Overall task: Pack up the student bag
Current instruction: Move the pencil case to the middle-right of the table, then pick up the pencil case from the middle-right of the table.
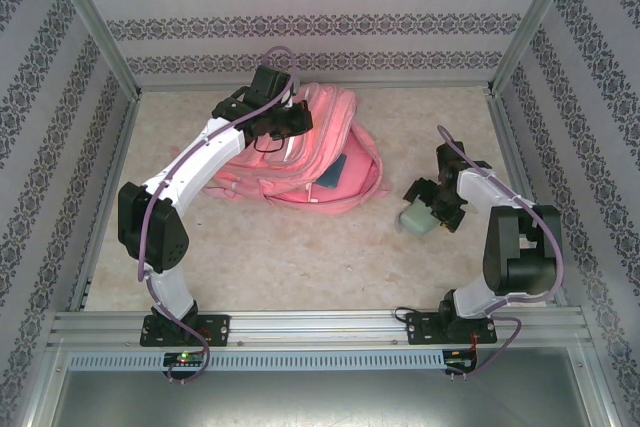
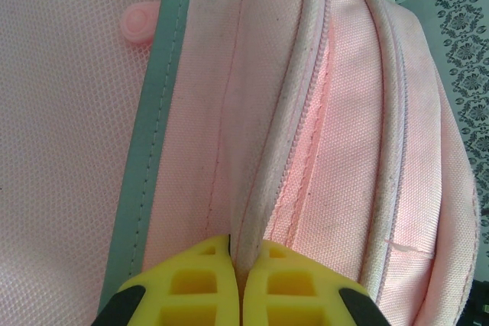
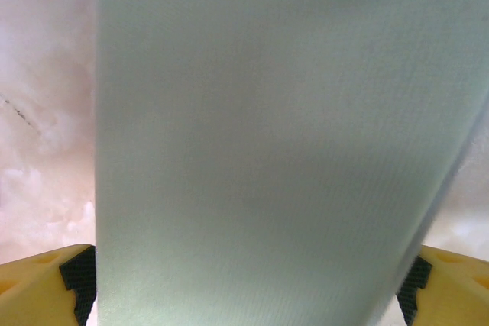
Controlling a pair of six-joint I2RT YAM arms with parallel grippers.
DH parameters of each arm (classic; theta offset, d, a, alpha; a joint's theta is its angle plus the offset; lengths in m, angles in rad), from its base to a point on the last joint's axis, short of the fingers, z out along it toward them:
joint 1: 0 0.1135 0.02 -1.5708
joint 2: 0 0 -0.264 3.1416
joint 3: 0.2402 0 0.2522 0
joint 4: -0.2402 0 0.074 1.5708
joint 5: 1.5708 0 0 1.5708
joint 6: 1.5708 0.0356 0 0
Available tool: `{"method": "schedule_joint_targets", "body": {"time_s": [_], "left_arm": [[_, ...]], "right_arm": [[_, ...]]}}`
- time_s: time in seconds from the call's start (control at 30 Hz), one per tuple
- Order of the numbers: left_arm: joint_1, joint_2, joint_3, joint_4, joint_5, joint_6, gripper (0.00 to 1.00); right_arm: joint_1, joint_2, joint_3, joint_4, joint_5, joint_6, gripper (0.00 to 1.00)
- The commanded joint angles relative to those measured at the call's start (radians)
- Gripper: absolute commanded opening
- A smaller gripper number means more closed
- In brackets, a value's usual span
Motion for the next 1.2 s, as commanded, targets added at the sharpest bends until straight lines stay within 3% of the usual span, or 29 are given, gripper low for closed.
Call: {"method": "schedule_joint_targets", "body": {"time_s": [0.0, 0.2, 0.6, 0.9, 1.17], "left_arm": [[0.016, -0.056, -0.001, 0.069, 0.005, -0.023, 0.00], [0.016, -0.079, -0.018, 0.072, -0.006, -0.022, 0.00], [0.016, -0.080, -0.015, 0.076, 0.012, -0.031, 0.00], [0.016, -0.090, -0.017, 0.086, 0.036, -0.037, 0.00], [0.016, -0.104, -0.017, 0.085, 0.043, -0.033, 0.00]], "right_arm": [[0.023, 0.036, 0.017, -0.015, 0.049, 0.012, 0.98], [0.065, -0.006, 0.039, -0.026, 0.093, -0.008, 0.69], [0.300, -0.033, 0.296, -0.037, 0.119, -0.100, 0.63], [0.424, 0.209, 0.549, -0.025, 0.107, -0.125, 0.62], [0.446, 0.413, 0.682, -0.070, 0.154, -0.182, 0.63]]}}
